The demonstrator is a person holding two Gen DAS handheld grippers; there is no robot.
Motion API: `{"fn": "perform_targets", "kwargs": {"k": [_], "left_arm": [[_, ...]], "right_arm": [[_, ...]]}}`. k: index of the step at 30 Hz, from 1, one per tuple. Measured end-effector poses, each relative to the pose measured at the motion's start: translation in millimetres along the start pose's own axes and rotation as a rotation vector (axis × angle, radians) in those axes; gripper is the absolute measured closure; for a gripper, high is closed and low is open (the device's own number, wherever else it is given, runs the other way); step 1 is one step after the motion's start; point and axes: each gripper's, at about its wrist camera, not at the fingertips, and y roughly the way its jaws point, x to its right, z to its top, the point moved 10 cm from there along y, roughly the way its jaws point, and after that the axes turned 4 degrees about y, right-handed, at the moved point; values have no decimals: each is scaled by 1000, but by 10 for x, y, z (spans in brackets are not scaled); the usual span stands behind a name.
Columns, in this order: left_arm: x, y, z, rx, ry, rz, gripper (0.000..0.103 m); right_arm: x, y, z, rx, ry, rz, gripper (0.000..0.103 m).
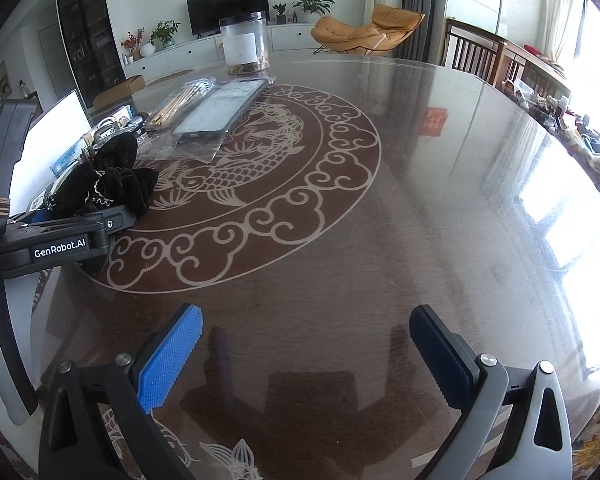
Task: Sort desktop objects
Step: 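Move the left tool toward the pile near the gold pearl hair clip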
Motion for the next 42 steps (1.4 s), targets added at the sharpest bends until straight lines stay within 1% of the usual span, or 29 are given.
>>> {"fn": "perform_targets", "kwargs": {"k": [3, 10, 20, 42], "left_arm": [[0, -1, 0, 0, 0, 0, 0], [1, -3, -1, 0, 0, -1, 0], [-1, -1, 0, -1, 0, -1, 0], [-1, -5, -5, -1, 1, -1, 0]], "right_arm": [[6, 21, -15, -7, -1, -9, 0], [41, -42, 1, 12, 1, -20, 0], [-43, -6, -18, 5, -31, -21, 0], [-37, -14, -4, 10, -33, -18, 0]]}}
